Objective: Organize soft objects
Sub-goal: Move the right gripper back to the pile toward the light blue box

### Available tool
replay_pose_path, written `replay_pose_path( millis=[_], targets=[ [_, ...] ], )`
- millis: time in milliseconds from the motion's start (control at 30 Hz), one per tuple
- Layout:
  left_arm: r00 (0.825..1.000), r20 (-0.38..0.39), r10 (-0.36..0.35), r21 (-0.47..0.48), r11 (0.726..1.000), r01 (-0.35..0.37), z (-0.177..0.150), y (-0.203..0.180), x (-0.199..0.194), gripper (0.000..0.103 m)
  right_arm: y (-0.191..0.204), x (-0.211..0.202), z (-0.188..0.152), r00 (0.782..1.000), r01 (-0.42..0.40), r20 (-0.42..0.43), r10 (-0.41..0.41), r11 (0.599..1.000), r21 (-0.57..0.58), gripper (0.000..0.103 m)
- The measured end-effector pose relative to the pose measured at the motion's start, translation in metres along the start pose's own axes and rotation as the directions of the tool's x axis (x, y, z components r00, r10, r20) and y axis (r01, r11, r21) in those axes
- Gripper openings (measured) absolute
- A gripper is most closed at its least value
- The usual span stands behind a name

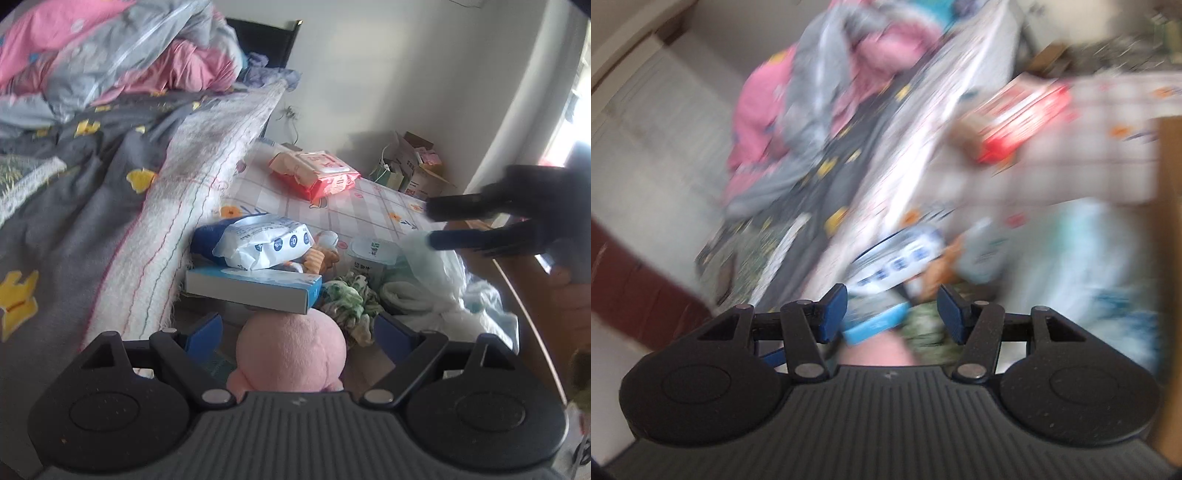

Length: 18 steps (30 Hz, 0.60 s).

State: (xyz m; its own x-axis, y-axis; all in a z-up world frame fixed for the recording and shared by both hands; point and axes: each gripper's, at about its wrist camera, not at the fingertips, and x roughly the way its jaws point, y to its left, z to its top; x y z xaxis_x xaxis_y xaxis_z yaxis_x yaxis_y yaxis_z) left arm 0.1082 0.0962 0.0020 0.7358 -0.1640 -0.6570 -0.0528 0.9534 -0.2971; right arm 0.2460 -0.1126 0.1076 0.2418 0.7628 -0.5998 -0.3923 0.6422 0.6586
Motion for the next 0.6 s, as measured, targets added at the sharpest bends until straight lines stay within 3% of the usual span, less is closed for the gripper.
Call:
replay_pose_path(
  millis=[100, 300, 400, 600],
  targets=[
    [0.999, -0.040, -0.014, -0.071, 0.997, 0.011, 0.009, 0.008, 0.014, 0.090, 0.006, 0.051, 0.020, 0.993, 0.024, -0.112, -0.027, 0.999, -0.026, 0.050],
    [0.993, -0.097, -0.069, -0.228, 0.972, 0.045, 0.026, 0.030, 0.036, 0.090, -0.010, 0.141, 0.044, 0.946, 0.085, -0.312, -0.088, 0.996, -0.021, 0.045],
    [0.989, -0.120, -0.086, -0.276, 0.960, 0.050, 0.032, 0.036, 0.046, 0.090, -0.018, 0.165, 0.047, 0.922, 0.103, -0.375, -0.099, 0.995, -0.010, 0.044],
    [0.985, -0.159, -0.068, -0.340, 0.940, 0.010, 0.038, 0.049, 0.064, 0.087, -0.019, 0.181, 0.053, 0.901, 0.063, -0.431, -0.058, 0.998, -0.004, 0.044]
  ],
)
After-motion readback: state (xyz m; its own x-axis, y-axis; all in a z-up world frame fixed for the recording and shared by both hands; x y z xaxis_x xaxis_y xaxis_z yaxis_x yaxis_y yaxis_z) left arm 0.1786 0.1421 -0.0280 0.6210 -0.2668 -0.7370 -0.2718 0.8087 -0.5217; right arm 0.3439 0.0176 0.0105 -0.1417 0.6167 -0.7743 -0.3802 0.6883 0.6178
